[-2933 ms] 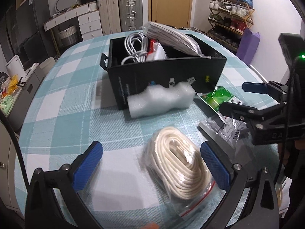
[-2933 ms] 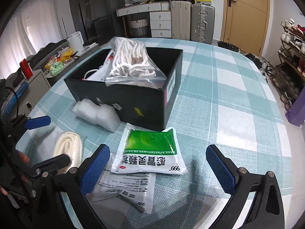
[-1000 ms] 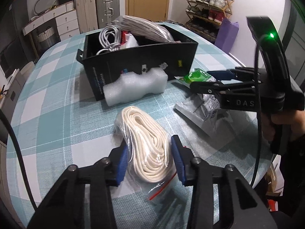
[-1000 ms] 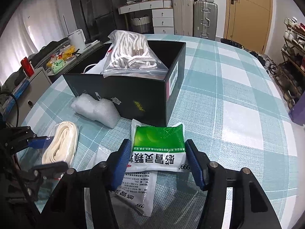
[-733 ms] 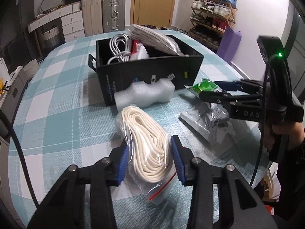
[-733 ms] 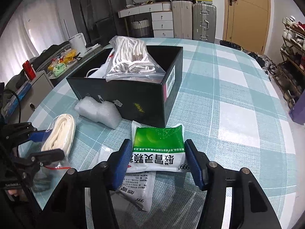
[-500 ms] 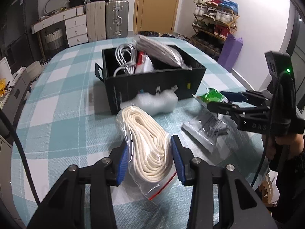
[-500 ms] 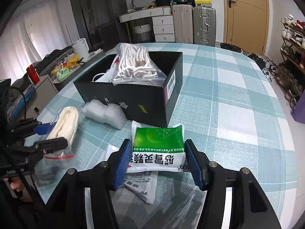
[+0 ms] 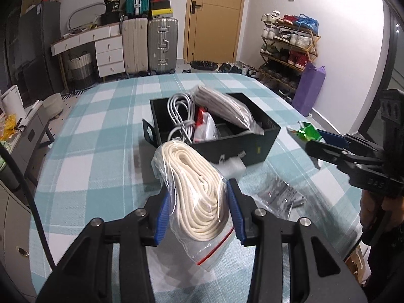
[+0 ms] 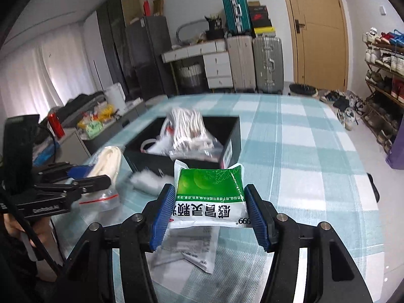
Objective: Organize soft objects
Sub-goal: 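Lower the bagged rope and green sachet into the box with both grippers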
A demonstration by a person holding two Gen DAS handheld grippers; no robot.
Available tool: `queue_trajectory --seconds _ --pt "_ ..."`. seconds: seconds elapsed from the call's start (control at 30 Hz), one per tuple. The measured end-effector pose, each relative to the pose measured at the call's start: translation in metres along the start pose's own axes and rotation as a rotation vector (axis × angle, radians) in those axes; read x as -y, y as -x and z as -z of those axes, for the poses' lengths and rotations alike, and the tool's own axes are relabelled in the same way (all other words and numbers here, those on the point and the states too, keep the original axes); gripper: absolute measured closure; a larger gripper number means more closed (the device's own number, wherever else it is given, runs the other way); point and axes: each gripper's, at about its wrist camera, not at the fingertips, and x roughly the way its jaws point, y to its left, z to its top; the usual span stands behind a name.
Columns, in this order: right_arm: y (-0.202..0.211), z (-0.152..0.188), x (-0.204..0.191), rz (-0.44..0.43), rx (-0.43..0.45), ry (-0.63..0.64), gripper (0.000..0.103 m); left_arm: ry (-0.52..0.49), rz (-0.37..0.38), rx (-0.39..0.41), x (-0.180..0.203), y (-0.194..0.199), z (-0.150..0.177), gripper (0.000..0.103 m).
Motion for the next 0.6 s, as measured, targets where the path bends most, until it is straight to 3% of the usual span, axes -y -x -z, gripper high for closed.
queue_trajectory --seconds 0.23,0.6 --pt "0.016 -0.015 -0.007 -0.023 0.082 0.002 0.046 -0.012 -0.027 0.036 -0.001 0.000 -0.012 0.062" --pt "0.012 -0.035 -0.019 -0.051 0.119 0.014 0.046 -0.024 -0.039 0.082 -0.002 -0.004 -0.030 0.062"
